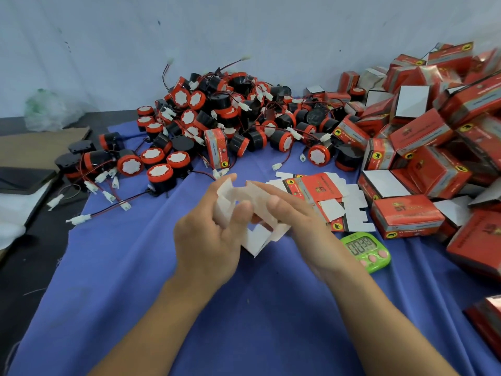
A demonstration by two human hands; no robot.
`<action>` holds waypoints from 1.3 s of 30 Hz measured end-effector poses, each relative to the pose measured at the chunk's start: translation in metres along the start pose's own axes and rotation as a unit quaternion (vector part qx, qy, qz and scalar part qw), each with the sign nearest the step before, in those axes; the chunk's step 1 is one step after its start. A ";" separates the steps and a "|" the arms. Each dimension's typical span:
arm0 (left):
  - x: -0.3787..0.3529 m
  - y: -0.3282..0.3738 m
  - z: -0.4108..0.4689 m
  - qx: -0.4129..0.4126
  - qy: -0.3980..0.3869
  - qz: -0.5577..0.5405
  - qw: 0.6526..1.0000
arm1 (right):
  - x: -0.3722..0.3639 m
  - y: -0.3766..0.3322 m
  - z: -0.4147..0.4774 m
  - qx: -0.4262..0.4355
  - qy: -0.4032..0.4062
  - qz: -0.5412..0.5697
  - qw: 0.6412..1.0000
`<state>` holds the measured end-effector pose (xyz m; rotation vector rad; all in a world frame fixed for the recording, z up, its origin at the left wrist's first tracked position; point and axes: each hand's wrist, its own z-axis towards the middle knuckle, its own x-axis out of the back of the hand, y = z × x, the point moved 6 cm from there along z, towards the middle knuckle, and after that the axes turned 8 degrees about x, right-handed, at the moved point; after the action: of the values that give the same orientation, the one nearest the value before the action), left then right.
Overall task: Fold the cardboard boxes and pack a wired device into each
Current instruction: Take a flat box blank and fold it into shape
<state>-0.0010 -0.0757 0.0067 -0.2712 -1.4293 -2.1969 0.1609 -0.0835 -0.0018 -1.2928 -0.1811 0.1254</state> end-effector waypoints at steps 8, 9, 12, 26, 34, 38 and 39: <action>-0.009 -0.014 0.002 0.125 0.037 -0.001 0.991 | -0.014 0.003 0.001 -0.012 -0.039 0.020 0.999; -0.009 -0.016 0.002 0.135 0.039 -0.007 0.990 | -0.013 0.003 -0.001 -0.003 -0.019 0.024 1.000; -0.011 -0.022 0.005 0.165 0.015 -0.039 0.985 | -0.013 0.004 0.001 0.006 0.046 0.044 0.998; -0.034 -0.012 -0.002 0.098 -0.199 -0.159 0.962 | 0.011 0.018 0.005 -0.045 0.116 0.014 0.992; -0.037 -0.010 -0.004 0.136 -0.227 -0.315 0.912 | 0.016 0.027 0.007 -0.085 0.130 0.032 0.987; -0.038 -0.012 0.001 0.174 -0.221 -0.300 0.912 | 0.013 0.024 0.006 -0.074 0.125 0.028 0.989; -0.038 -0.012 0.002 0.173 -0.223 -0.288 0.915 | 0.011 0.024 0.006 -0.069 0.124 0.034 0.989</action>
<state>0.0255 -0.0587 -0.0178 -0.2591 -2.3722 -2.3474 0.1710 -0.0695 -0.0224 -1.4413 0.0687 0.0093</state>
